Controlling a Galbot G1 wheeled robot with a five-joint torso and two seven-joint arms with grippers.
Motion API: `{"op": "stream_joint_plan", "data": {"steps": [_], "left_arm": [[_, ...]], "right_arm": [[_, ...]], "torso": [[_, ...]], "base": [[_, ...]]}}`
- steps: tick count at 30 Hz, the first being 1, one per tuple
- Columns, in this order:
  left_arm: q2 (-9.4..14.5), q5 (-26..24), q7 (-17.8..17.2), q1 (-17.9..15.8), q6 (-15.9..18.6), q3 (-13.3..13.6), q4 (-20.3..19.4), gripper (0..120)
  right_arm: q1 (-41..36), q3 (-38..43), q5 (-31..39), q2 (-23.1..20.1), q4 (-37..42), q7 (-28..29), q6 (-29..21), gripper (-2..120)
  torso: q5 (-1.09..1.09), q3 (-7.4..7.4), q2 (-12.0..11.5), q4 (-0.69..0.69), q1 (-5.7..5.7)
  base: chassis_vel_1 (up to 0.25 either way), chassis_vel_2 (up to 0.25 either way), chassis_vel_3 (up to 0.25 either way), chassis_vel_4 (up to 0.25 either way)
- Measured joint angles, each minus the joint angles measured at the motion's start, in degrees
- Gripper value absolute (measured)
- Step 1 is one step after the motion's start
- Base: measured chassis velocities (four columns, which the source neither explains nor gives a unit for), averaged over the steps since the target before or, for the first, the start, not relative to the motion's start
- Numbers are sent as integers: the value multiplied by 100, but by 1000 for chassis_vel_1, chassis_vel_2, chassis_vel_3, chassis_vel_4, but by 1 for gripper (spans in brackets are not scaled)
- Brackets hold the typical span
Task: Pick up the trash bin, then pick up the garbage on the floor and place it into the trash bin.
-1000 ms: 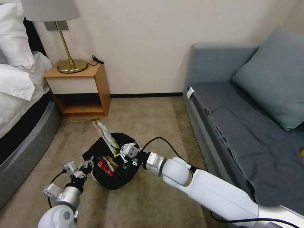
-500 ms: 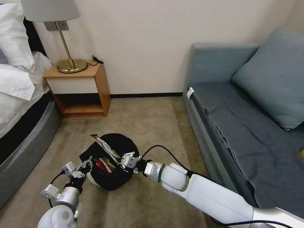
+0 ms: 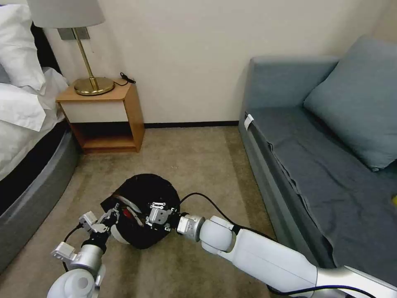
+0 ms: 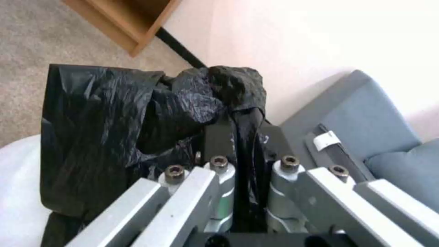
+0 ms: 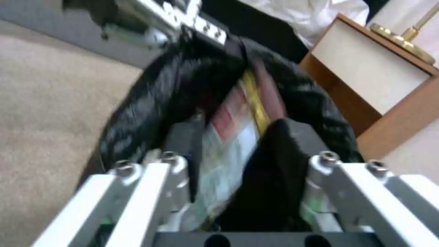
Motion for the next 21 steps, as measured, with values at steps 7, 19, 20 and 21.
{"op": "stream_joint_plan", "data": {"steps": [7, 19, 20, 21], "left_arm": [[-1, -130, 15, -12, -6, -71, 43, 4], [-62, -404, -3, -48, -2, -129, 97, 4], [-62, -404, -3, -48, -2, -129, 97, 4], [-76, -458, -3, -59, -1, -148, 123, 4]], "right_arm": [[-154, 240, -74, -190, 71, 5, 57, 70], [-254, 764, 4, -374, 281, -1, 181, 100], [-254, 764, 4, -374, 281, -1, 181, 100], [-279, 848, 14, -428, 322, -1, 195, 100]], "torso": [[1, 0, 0, 0, 0], [1, 0, 0, 0, 0], [1, 0, 0, 0, 0], [1, 0, 0, 0, 0]], "base": [[0, 0, 0, 0], [0, 0, 0, 0], [0, 0, 0, 0], [0, 0, 0, 0]]}}
